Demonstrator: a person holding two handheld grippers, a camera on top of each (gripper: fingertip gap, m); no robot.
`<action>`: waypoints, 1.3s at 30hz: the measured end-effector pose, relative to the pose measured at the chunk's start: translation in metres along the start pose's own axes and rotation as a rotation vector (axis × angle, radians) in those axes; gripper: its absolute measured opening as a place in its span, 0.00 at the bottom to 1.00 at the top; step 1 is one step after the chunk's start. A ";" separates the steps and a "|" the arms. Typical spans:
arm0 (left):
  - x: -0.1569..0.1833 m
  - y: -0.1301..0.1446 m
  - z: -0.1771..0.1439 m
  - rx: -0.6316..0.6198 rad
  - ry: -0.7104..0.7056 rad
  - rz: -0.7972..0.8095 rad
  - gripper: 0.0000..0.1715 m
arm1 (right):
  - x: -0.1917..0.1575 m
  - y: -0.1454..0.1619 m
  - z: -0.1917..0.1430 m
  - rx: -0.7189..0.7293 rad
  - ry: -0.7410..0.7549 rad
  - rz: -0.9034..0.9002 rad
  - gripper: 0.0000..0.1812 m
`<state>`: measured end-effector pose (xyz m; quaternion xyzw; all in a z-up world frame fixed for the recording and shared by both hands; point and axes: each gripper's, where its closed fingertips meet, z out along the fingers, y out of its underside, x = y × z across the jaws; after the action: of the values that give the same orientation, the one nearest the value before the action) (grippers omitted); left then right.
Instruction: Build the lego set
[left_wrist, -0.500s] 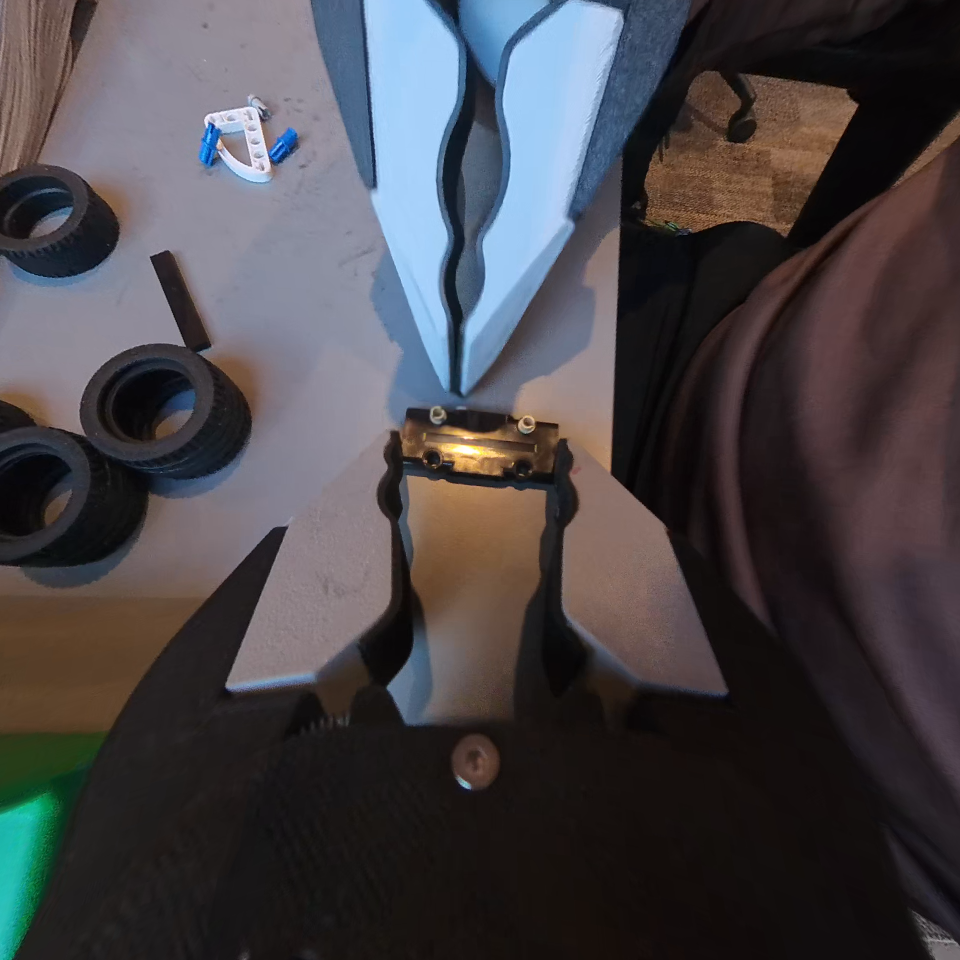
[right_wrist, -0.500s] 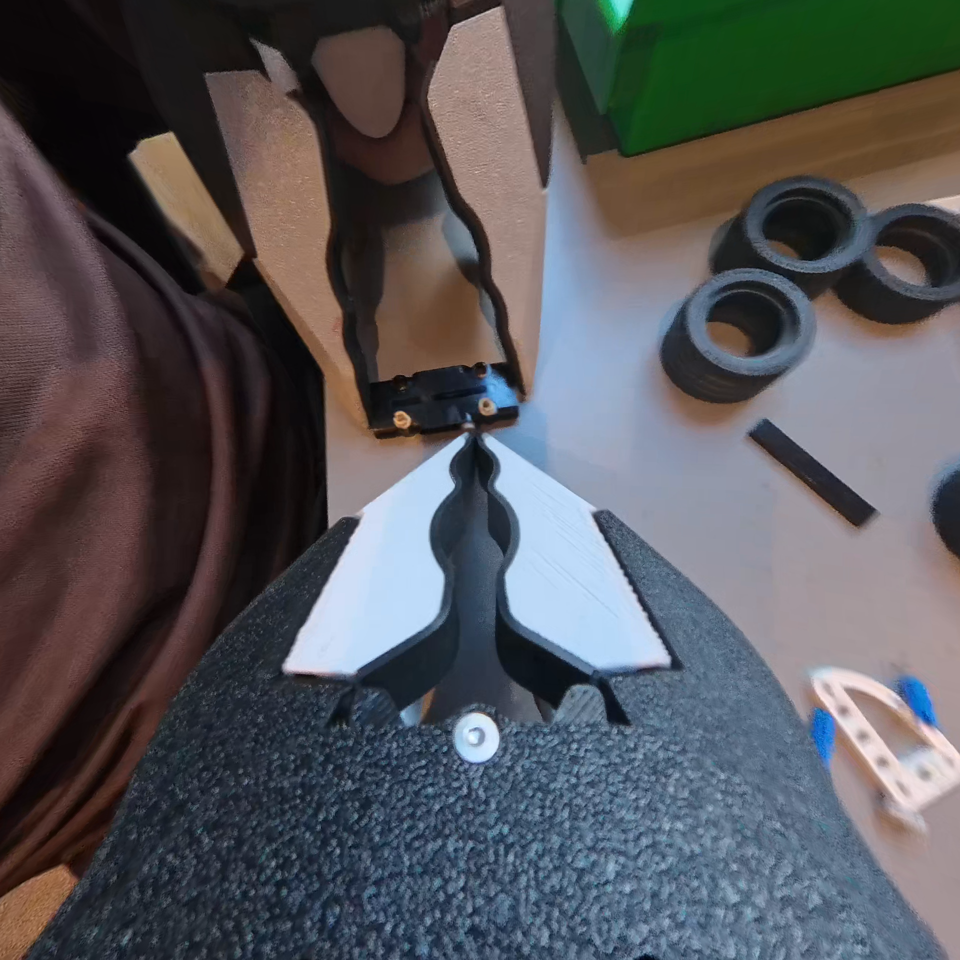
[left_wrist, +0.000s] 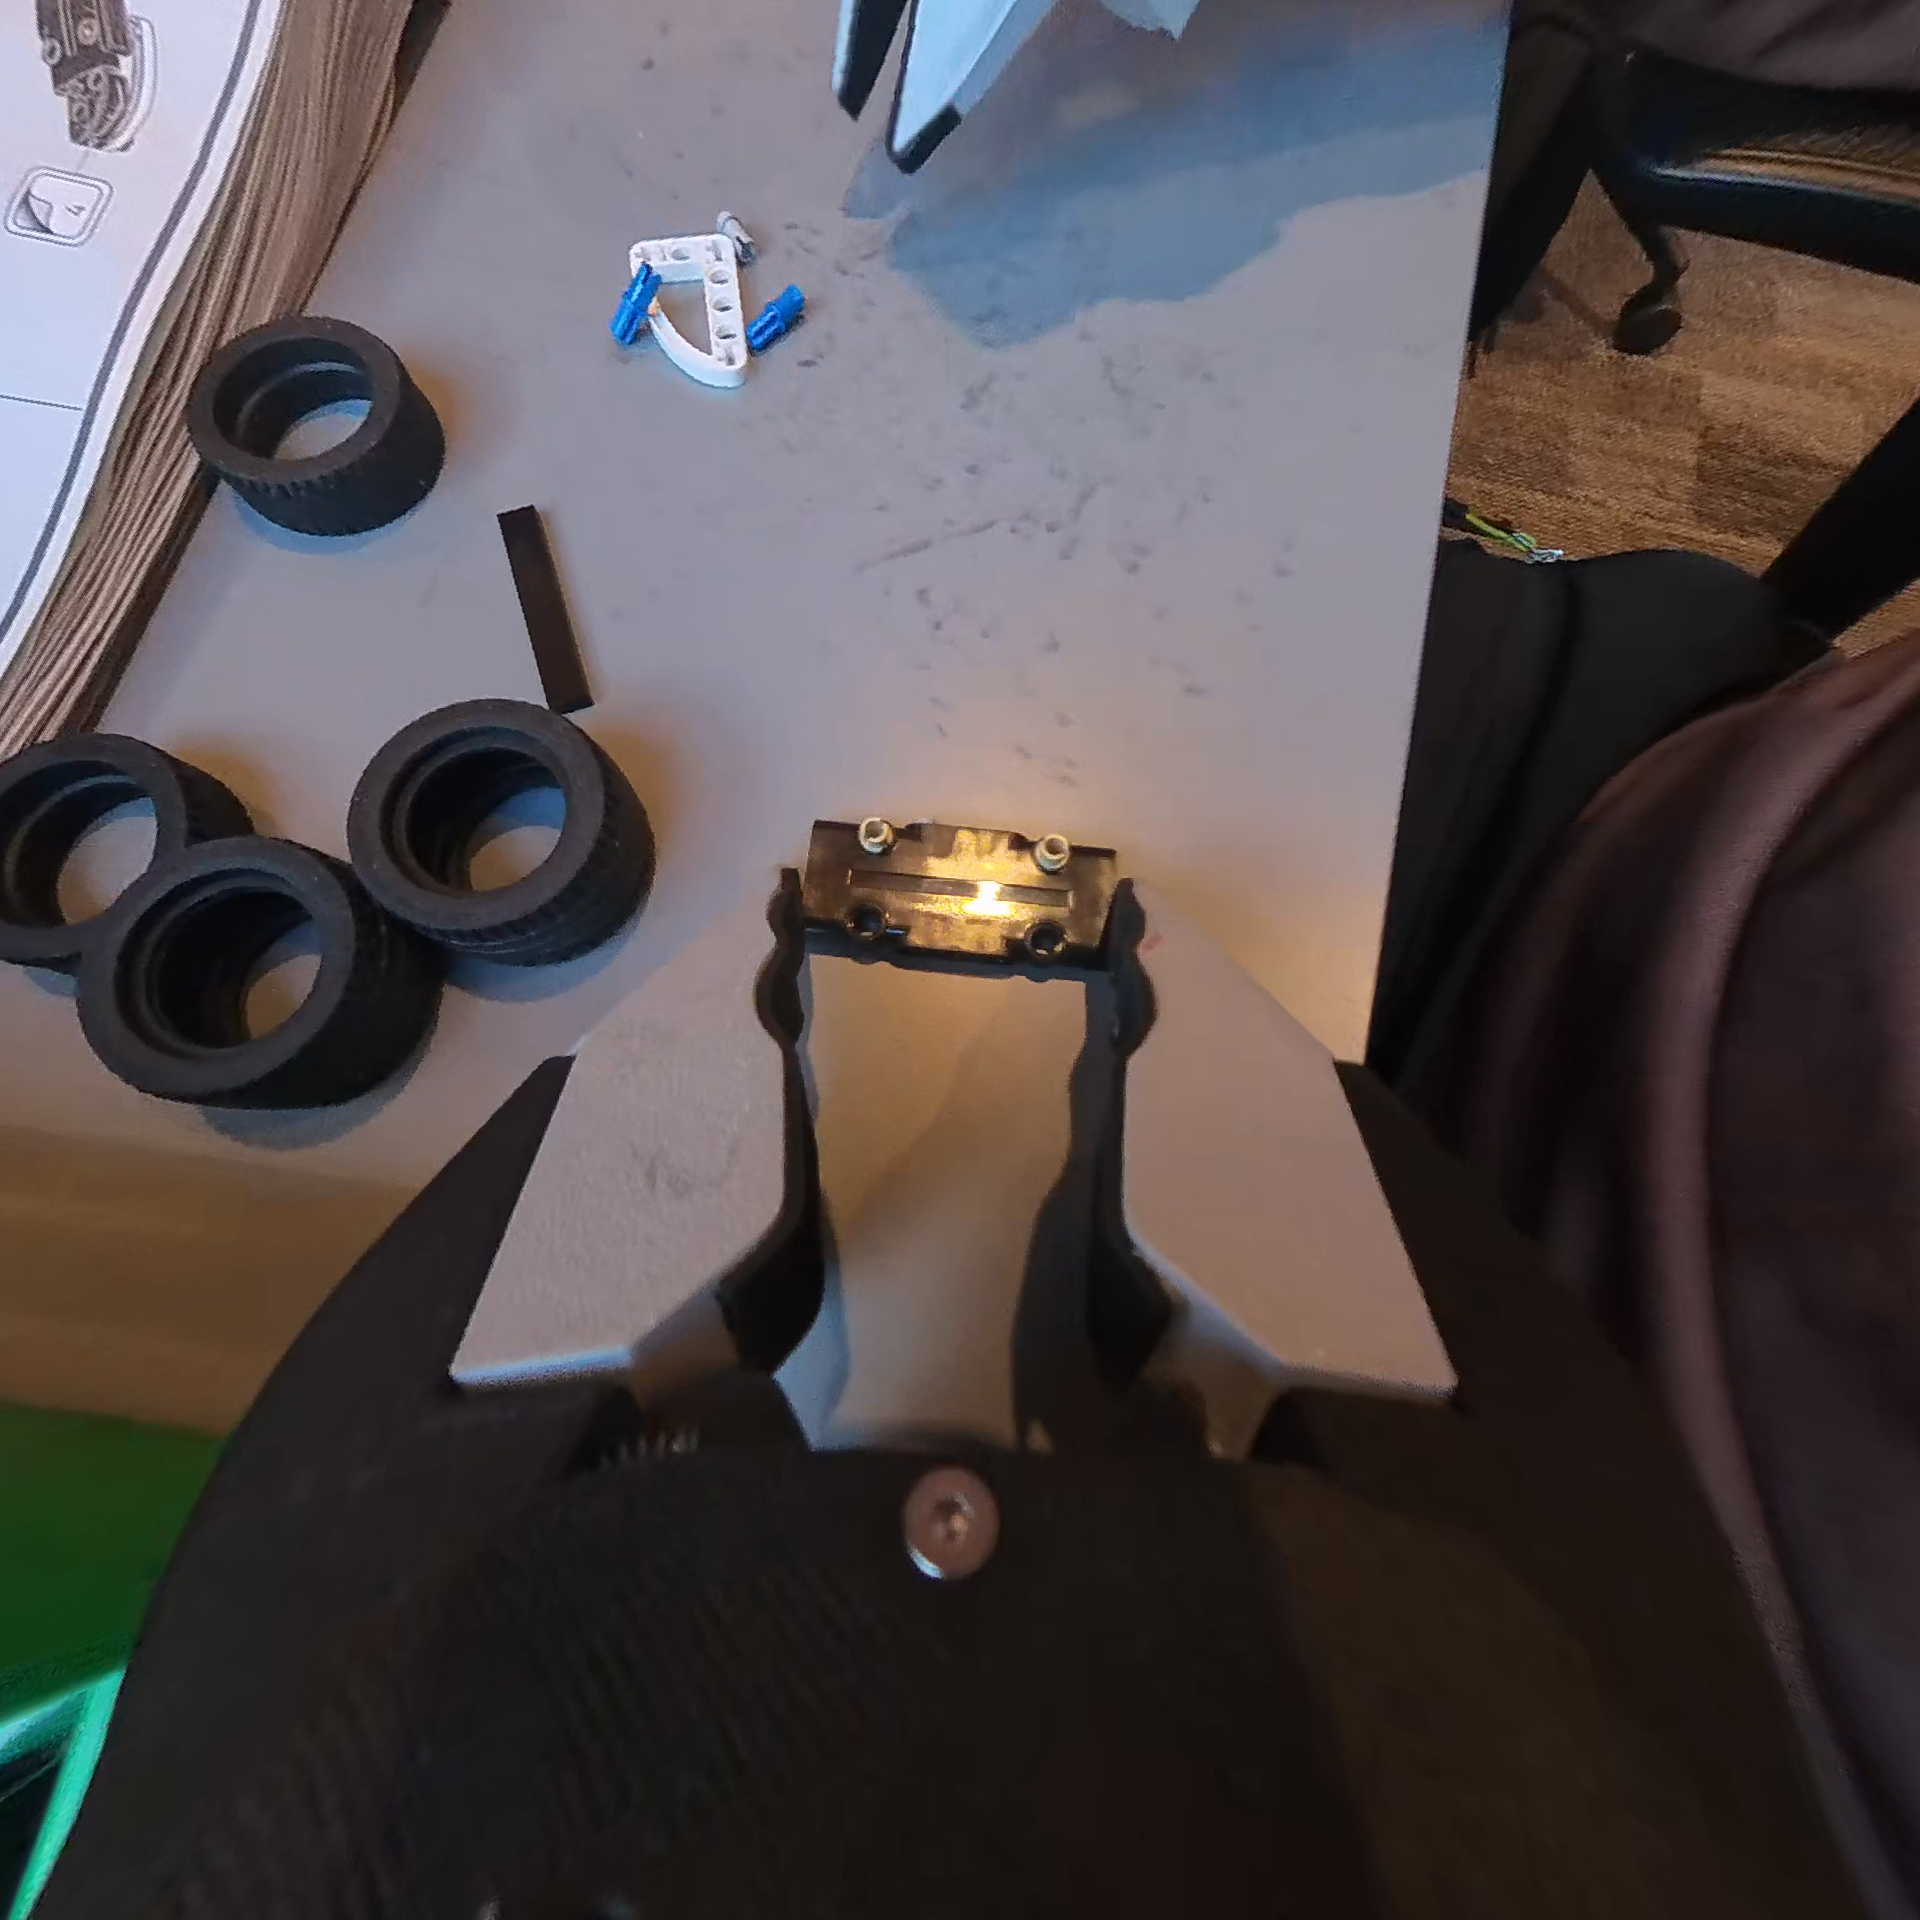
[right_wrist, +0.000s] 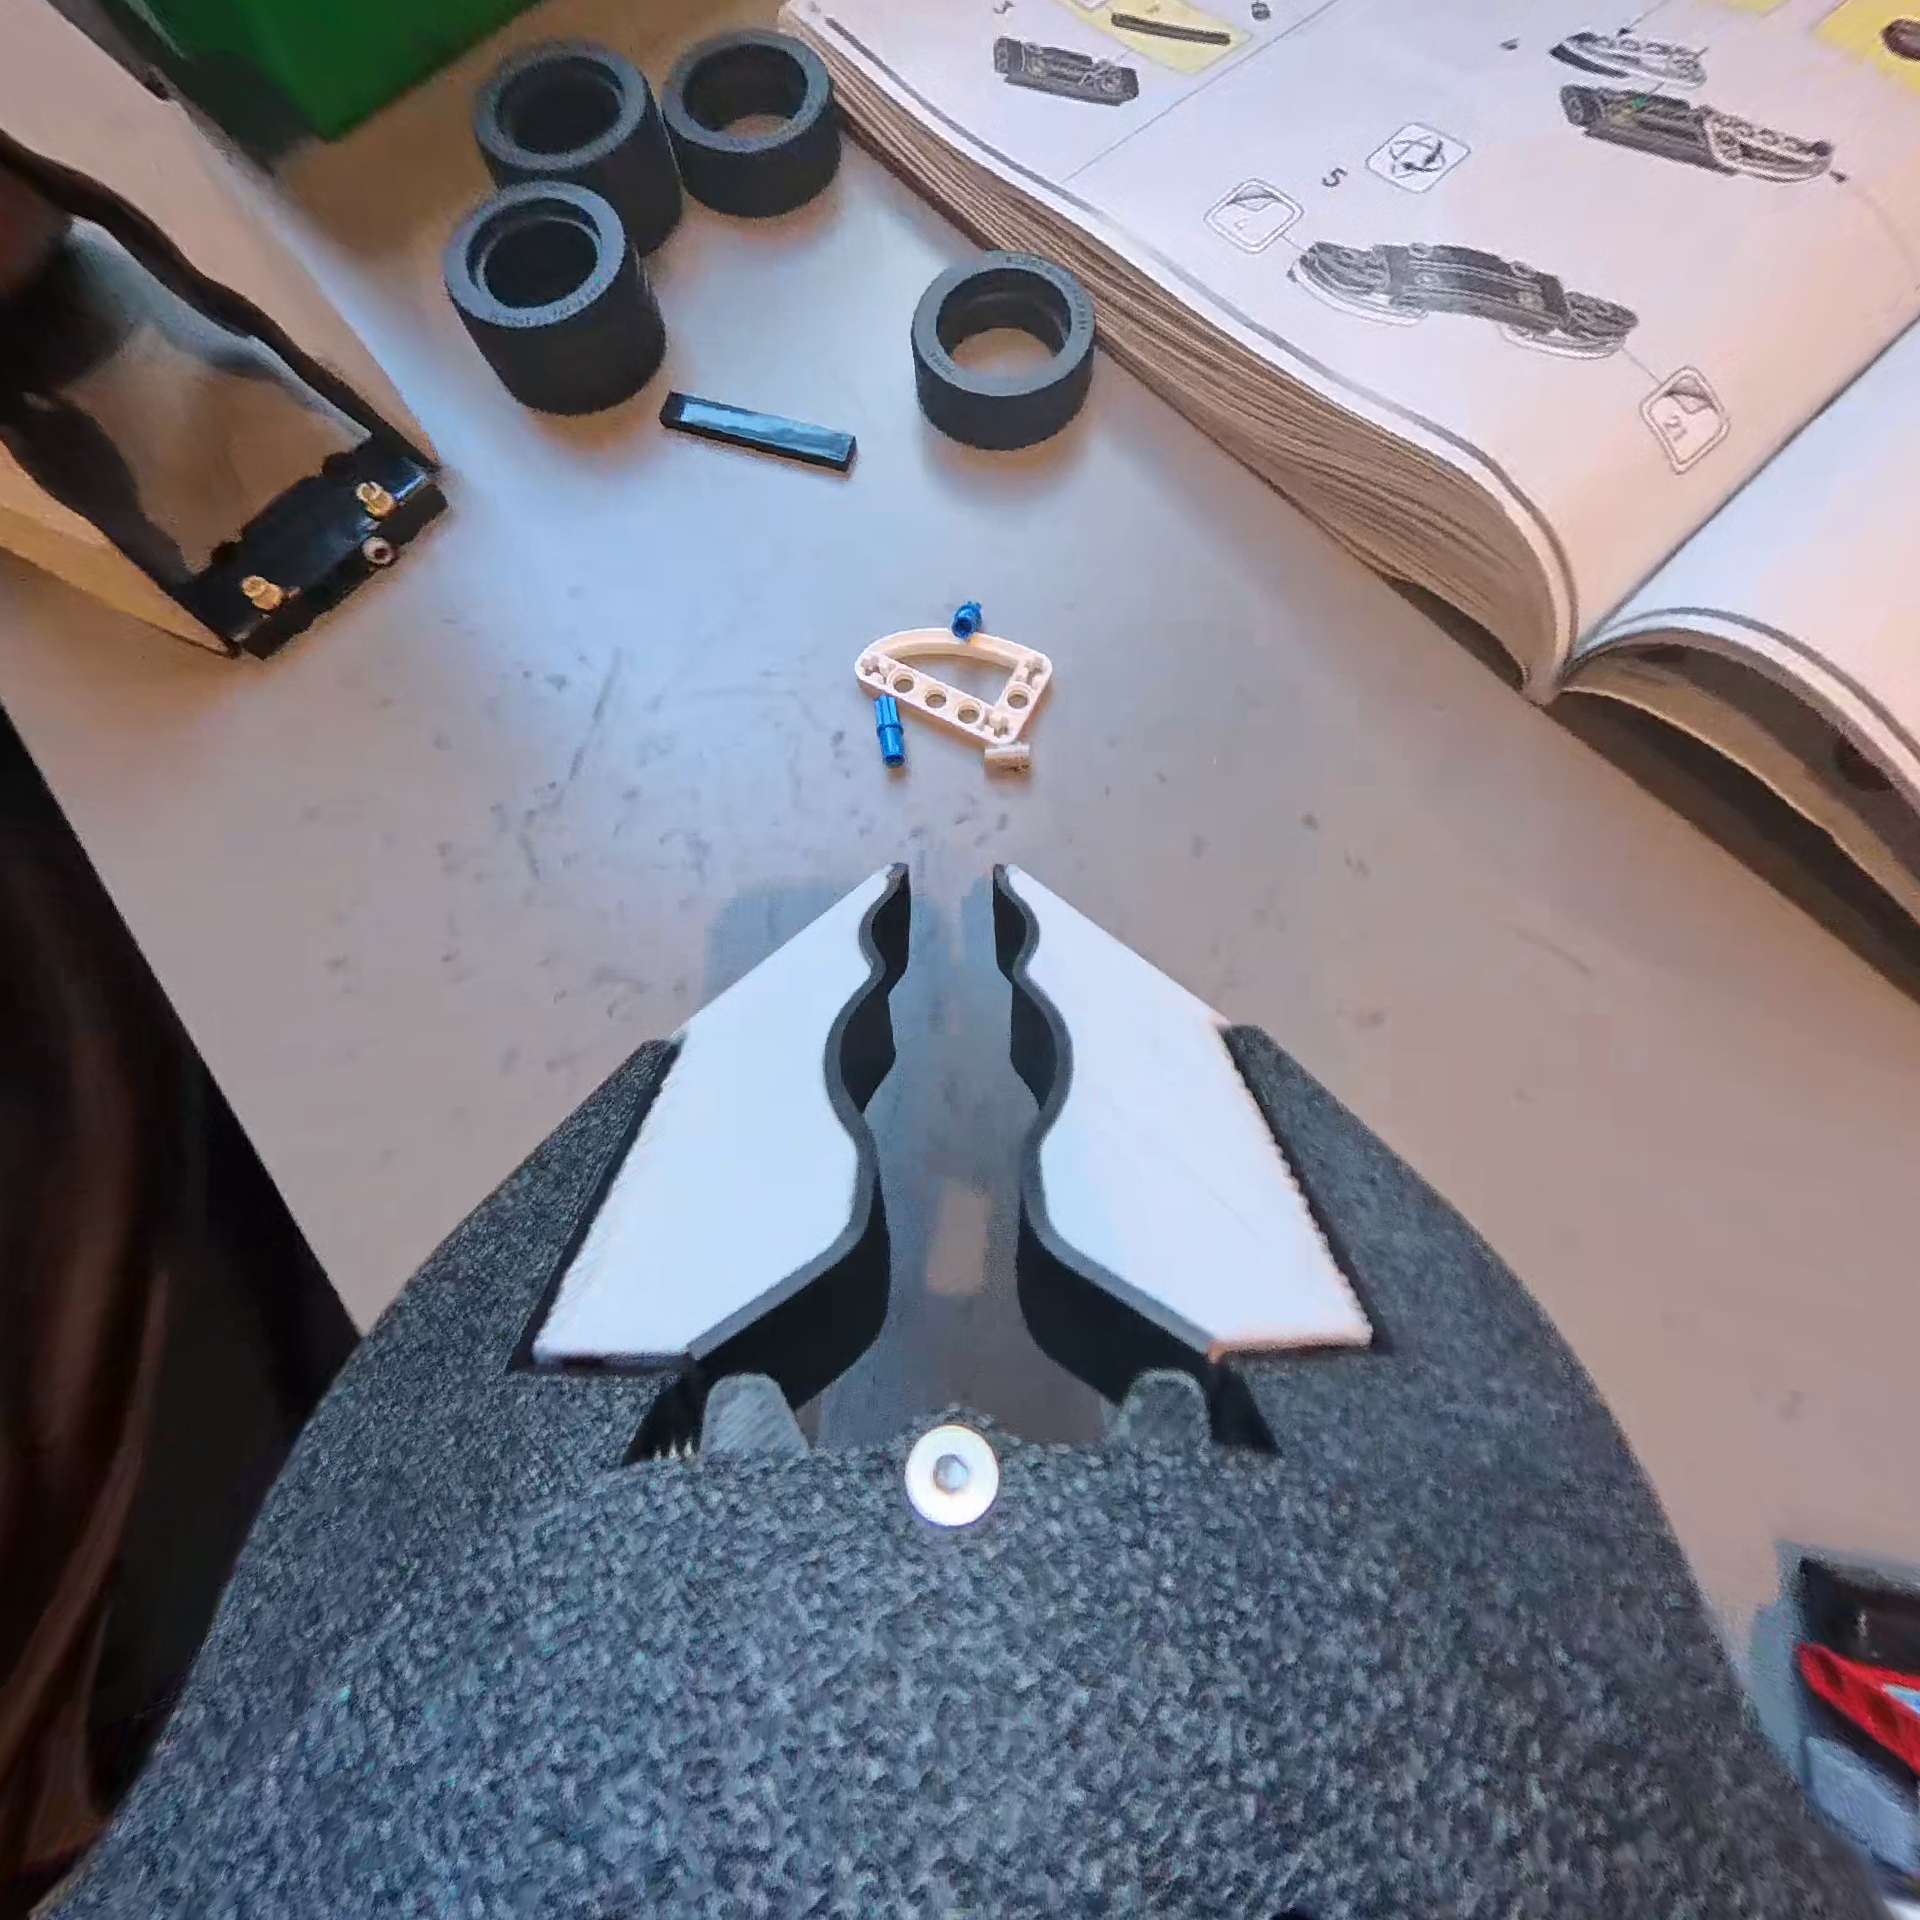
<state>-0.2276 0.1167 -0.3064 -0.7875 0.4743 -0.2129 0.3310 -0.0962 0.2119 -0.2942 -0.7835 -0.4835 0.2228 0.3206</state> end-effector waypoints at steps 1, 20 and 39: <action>-0.001 0.000 0.000 0.000 -0.006 -0.004 0.34 | 0.001 -0.002 0.004 -0.009 0.004 -0.002 0.09; -0.012 -0.006 0.005 0.002 -0.050 -0.050 0.34 | 0.003 -0.005 0.026 -0.038 -0.020 -0.004 0.05; -0.012 -0.006 0.006 0.001 -0.047 -0.041 0.34 | -0.103 -0.032 0.056 -0.005 -0.141 -0.060 0.06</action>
<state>-0.2255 0.1308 -0.3064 -0.8018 0.4498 -0.2013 0.3380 -0.1975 0.1453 -0.3062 -0.7519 -0.5286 0.2663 0.2903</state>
